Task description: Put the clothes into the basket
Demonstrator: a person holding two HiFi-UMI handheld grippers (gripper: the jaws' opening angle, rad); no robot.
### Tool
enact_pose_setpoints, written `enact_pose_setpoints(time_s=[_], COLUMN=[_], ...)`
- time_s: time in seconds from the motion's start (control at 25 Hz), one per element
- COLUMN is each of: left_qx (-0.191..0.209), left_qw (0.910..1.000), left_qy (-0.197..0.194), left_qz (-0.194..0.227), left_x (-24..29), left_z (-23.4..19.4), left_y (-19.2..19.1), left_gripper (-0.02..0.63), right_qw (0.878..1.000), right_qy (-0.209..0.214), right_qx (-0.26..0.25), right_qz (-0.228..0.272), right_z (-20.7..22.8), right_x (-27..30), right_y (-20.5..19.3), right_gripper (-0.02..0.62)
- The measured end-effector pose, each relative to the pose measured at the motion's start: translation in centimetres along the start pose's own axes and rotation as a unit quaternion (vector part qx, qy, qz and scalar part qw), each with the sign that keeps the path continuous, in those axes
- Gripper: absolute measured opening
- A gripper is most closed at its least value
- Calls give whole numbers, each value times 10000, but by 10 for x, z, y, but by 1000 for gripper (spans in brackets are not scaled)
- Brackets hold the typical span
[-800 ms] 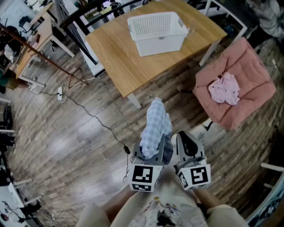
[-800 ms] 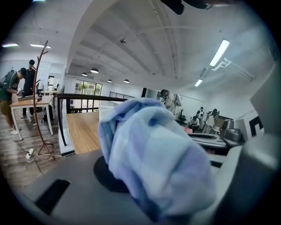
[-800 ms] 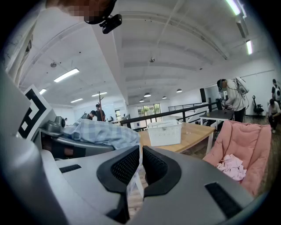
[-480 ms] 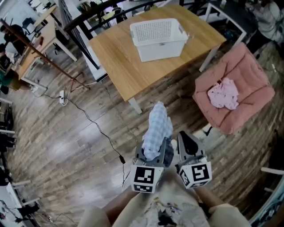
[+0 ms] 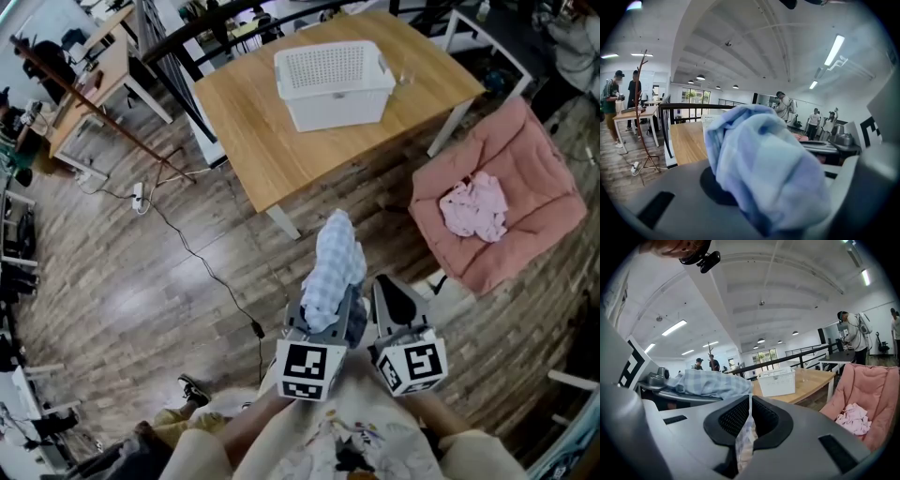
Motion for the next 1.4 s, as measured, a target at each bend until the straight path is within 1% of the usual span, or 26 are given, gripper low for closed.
enact_pose_setpoints(time_s=[0.2, 0.4, 0.52, 0.72, 0.92, 1.04, 1.2, 1.4], left_qx=[-30, -214, -284, -316, -323, -315, -346, -425], left_qw=[9997, 9983, 9976, 9972, 9976, 9979, 9979, 9977], left_qy=[224, 546, 638, 671, 616, 562, 547, 517], left_qz=[25, 64, 34, -16, -50, -85, -72, -69], left_x=[19, 34, 47, 64, 85, 94, 104, 121], left_z=[15, 29, 38, 52, 52, 52, 41, 15], left_y=[2, -1, -2, 2, 11, 14, 17, 26], left_gripper=[115, 114, 115, 114, 114, 115, 115, 115], right_qw=[9996, 9989, 9987, 9987, 9986, 9988, 9989, 9987], right_qy=[296, 444, 488, 468, 426, 318, 235, 364], right_qx=[22, 59, 53, 132, 199, 241, 260, 117], right_qz=[-7, -106, -111, -152, -225, -284, -297, -338], right_z=[25, 57, 76, 101, 115, 124, 129, 120], right_x=[2, 1, 3, 7, 18, 24, 38, 71], right_y=[4, 5, 8, 10, 12, 11, 12, 17], right_gripper=[34, 34, 34, 34, 34, 34, 34, 34])
Point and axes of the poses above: the fingertips, and each gripper's own axes: x forward along the fingers, z to its right, y out of its top, the point moved 6 cm from there along -x, backward along the fingers, and after that the axes turned 5 degrees about z, right-handed, at the moved point
